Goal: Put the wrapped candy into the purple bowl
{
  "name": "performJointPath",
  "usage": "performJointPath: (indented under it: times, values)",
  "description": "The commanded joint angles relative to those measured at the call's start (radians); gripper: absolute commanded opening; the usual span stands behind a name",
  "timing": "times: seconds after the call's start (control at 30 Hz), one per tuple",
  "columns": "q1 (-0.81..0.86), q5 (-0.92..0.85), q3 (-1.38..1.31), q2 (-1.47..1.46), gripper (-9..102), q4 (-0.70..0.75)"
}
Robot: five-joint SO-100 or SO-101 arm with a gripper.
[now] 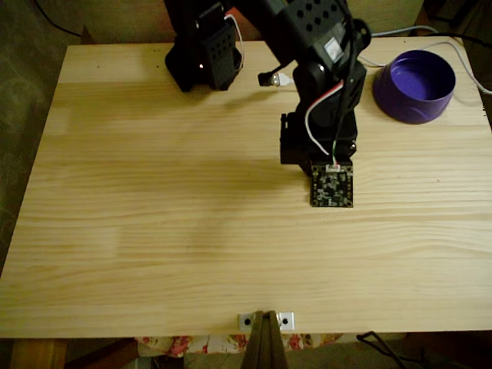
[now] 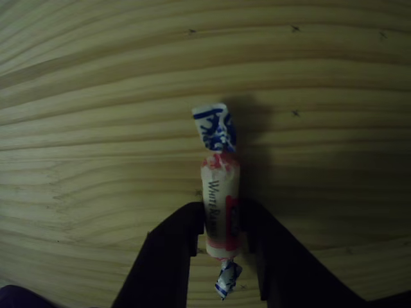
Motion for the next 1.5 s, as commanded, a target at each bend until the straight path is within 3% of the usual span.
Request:
performJointPath:
  times: [0.0, 0.13, 0.53, 1.0, 1.47]
  values:
    - [-0.003, 0.006, -0.081, 0.155, 1, 0.003]
    - [-0.011, -0.008, -0.089, 0.282, 1, -0.021]
    - [-0.14, -0.158, 0.0, 0.62, 1, -0.275]
    - [-0.492, -0.515, 0.112, 0.715, 1, -0.46]
    - [-0.649, -0.624, -0.104, 0.385, 0, -0.302]
